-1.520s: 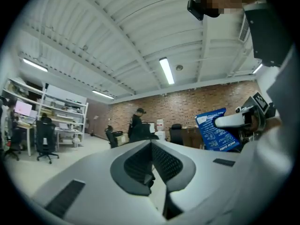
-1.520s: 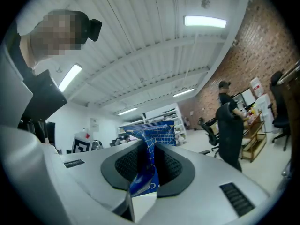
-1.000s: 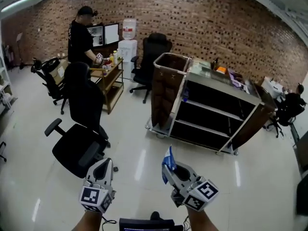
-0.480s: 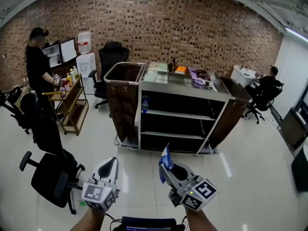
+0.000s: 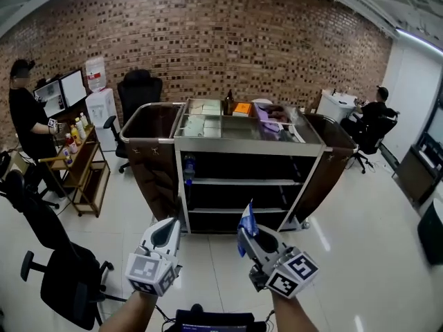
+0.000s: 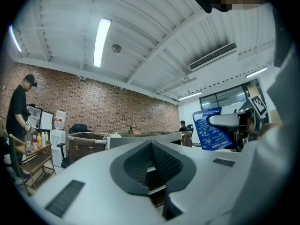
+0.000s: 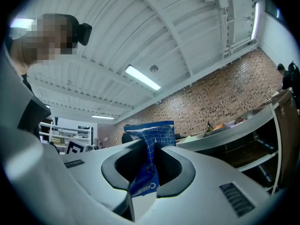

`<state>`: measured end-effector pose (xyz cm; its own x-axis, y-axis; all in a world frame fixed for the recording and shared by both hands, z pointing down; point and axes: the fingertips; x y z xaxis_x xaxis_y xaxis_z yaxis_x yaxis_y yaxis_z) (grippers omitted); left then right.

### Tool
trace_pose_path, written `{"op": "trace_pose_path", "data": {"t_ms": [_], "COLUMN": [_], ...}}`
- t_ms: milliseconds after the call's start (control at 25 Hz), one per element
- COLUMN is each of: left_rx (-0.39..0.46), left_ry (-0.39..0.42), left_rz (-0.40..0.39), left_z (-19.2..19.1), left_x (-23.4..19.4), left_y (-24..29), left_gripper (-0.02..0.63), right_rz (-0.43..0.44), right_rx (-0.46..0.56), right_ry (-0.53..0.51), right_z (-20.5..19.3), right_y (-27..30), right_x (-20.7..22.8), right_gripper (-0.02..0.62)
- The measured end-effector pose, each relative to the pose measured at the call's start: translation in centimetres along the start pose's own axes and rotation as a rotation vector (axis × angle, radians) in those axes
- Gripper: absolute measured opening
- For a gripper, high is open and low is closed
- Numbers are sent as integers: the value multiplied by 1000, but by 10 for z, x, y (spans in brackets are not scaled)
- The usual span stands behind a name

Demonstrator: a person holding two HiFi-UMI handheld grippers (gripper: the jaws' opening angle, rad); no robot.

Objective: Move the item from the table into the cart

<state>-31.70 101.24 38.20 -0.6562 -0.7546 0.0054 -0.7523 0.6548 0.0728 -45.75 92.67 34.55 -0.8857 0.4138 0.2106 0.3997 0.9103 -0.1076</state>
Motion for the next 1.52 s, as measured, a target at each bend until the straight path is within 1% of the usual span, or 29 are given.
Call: {"op": "trace_pose_path", "data": {"t_ms": [120,200,320,440,520,640,800,920,1000,1080,1160,1280,1440,1520], "left_rx": [-3,8,24,37,29,22,70,124,137,136,119,90,124,117], "left_ry": [33,53,84,96,98,90,51,52,31,1,6,36,41,43], "left_rz": [-59,-84,-100,-120,-128,-127,-97,-65,-73,-80,-63,-36,-35,-35], "left_z": [24,41,60,73,78,84,107,130,145,159,170,184,205,217], "left_x": [-36,-62,-97,-115,-118,-113,-92,-73,-65,-67,-81,-112,-155,-180], "left_y": [64,105,165,225,265,332,423,488,531,570,602,640,690,716], "left_gripper": [17,16,15,15,17,15,15,15,15,15,15,15,15,15], "right_rz": [-50,-70,-90,-99,-98,-83,-56,-25,-11,-2,10,22,23,28], "right_rx": [23,25,25,13,6,8,-15,-31,-37,-51,-68,-88,-128,-159], "right_ry": [1,-27,-47,-64,-87,-100,-137,-169,-182,-188,-192,-205,-238,-249], "right_z": [20,36,54,71,82,105,142,169,185,198,209,221,235,241], "right_y": [54,91,142,183,203,223,236,245,255,270,294,337,409,451], "right_x": [49,78,124,174,210,275,369,439,483,522,551,579,620,637], "right_gripper": [48,48,48,48,48,48,48,48,48,48,48,48,48,48]}}
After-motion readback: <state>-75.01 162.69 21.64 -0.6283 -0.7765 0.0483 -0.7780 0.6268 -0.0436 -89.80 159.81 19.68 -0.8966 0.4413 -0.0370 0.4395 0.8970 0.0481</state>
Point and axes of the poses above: the fingertips, and each gripper's own axes: y forward along the fingers, x to its right, z out of its top, and after that the axes turned 5 degrees about -x, right-handed
